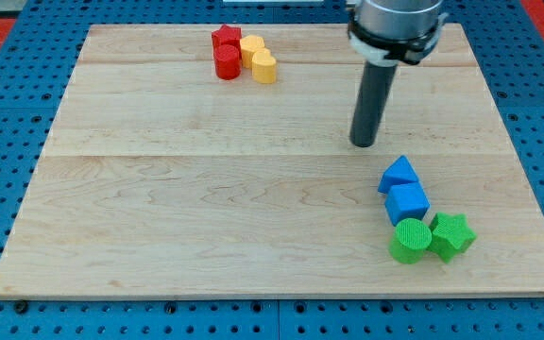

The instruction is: Move your arm to the green star

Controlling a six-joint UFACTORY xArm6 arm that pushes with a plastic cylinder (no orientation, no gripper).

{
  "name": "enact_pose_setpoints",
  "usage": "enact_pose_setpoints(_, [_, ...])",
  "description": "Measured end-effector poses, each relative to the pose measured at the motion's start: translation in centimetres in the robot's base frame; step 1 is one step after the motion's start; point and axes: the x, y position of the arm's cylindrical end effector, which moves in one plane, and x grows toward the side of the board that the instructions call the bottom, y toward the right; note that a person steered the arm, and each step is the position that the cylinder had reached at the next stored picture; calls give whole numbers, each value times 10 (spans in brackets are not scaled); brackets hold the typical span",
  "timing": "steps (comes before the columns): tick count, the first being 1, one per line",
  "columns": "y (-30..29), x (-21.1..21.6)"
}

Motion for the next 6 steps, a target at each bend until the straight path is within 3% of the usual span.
enact_pose_setpoints(4, [0, 182])
enact_pose_setpoints(6, [140, 172])
